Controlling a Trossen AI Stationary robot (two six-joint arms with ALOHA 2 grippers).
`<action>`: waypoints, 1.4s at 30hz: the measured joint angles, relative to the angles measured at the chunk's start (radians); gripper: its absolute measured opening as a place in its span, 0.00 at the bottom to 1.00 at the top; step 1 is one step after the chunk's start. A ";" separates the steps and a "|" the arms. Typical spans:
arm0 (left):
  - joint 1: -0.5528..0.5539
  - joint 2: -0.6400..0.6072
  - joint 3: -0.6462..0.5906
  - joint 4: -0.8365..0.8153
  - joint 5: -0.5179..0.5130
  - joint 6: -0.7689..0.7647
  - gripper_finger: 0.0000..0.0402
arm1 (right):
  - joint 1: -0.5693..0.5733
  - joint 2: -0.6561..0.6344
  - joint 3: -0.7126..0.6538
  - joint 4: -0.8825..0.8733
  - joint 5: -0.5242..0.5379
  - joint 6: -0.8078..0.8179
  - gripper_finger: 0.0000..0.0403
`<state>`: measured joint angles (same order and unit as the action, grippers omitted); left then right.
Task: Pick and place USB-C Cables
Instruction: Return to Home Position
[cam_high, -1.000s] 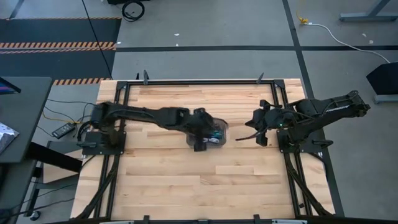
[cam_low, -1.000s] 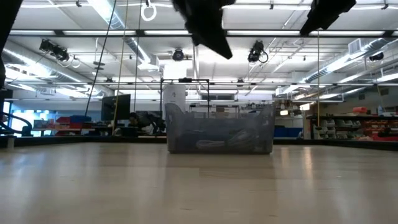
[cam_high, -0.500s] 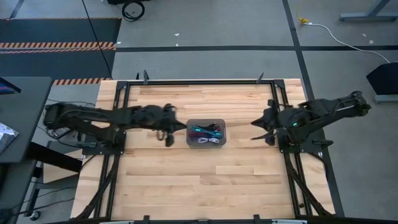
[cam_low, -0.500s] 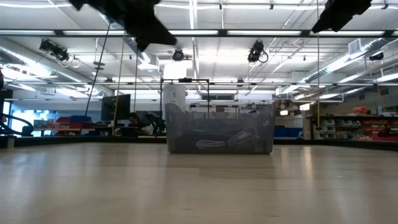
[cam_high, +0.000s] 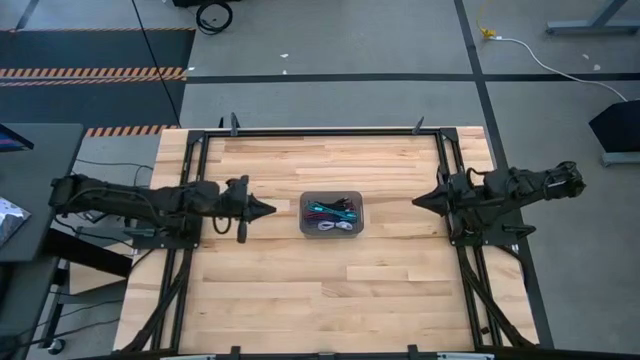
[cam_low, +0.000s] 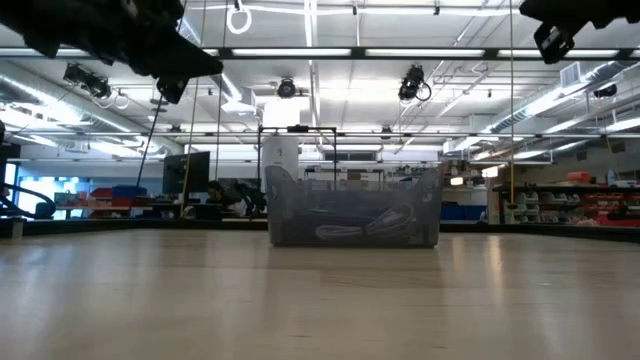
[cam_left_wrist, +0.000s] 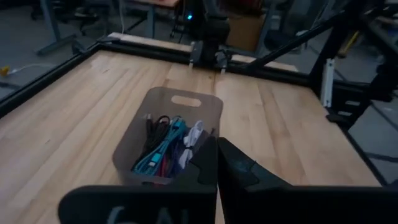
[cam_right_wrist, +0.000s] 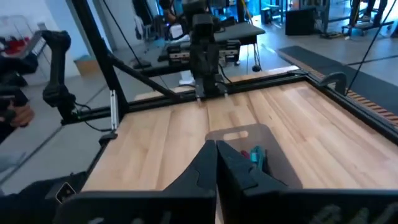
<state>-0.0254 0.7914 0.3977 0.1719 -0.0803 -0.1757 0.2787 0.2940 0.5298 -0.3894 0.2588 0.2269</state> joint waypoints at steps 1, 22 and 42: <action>-0.005 -0.009 -0.017 0.021 0.000 0.000 0.01 | 0.000 -0.019 -0.026 0.020 -0.001 0.006 0.01; -0.037 -0.324 -0.389 0.202 -0.023 -0.122 0.01 | 0.001 -0.291 -0.278 0.127 -0.036 -0.021 0.01; -0.038 -0.422 -0.390 0.159 -0.079 0.010 0.01 | -0.013 -0.285 -0.524 0.614 -0.092 -0.243 0.01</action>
<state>-0.0630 0.3691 0.0082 0.3309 -0.1597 -0.1652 0.2653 0.0093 0.0063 0.2244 0.1673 -0.0159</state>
